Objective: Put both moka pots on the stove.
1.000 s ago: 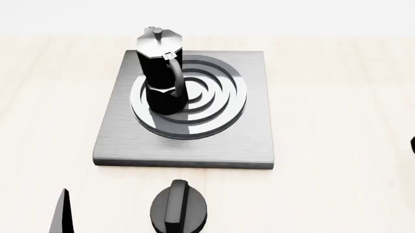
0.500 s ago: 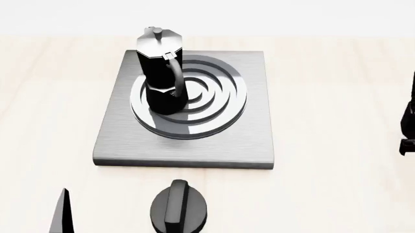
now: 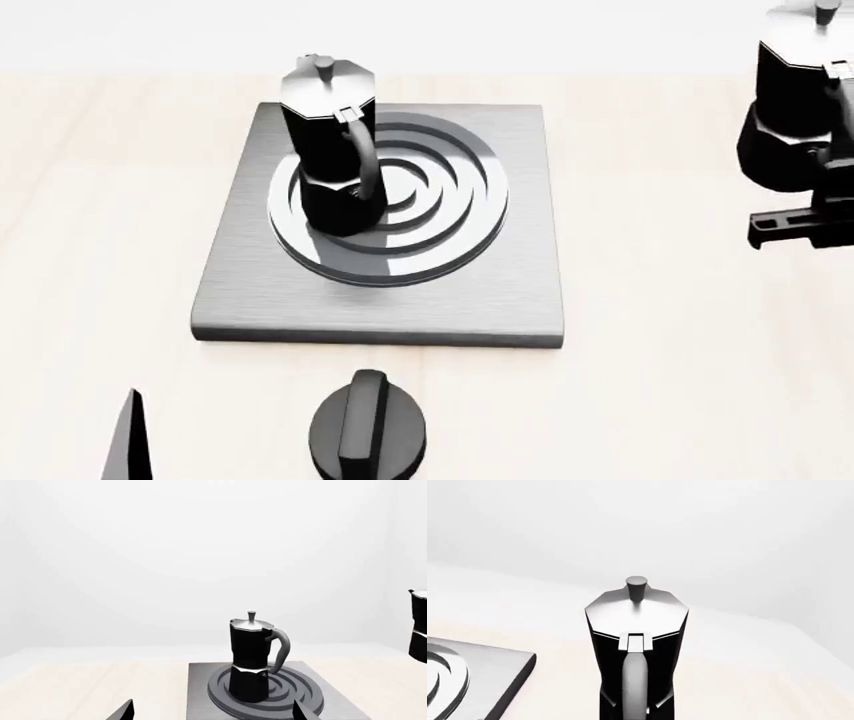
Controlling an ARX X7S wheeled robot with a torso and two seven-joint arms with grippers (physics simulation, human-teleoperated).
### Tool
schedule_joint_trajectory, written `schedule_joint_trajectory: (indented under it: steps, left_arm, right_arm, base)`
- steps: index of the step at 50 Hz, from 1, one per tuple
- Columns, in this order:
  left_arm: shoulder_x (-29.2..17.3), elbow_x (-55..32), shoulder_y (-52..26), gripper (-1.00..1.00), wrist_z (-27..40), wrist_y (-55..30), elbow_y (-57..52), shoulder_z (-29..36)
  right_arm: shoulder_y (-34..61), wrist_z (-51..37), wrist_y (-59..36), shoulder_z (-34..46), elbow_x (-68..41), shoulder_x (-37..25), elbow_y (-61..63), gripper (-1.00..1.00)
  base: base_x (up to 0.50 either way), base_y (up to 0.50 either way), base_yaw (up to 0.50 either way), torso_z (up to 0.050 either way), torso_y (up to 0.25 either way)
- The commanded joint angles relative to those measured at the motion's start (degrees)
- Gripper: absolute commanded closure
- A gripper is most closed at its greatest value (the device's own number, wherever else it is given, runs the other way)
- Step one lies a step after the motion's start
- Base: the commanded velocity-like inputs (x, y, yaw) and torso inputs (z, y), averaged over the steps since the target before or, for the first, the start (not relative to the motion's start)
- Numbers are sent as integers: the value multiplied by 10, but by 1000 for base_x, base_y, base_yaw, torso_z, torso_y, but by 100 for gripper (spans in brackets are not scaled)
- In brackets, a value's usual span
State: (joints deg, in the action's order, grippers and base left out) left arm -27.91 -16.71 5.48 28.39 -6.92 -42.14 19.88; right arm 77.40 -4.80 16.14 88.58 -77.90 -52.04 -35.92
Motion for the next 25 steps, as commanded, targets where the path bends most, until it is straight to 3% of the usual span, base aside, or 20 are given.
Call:
schedule_joint_trajectory:
  steps: [1, 15, 25]
  left_arm:
    - [0, 0, 1, -100, -1, 8, 6, 0]
    - [-4, -4, -1, -100, 3, 0, -4, 0]
    - [-6, -7, -2, -100, 6, -6, -9, 0]
  right_arm:
    - [41, -1, -2, -19, 42, -5, 78, 100]
    - [45, 88, 10, -29, 27, 3, 102, 100]
    - [41, 138, 15, -37, 14, 33, 55, 100]
  base:
    - [0, 0, 0, 0, 0]
    - [0, 0, 0, 0, 1]
    - [0, 0, 0, 0, 1]
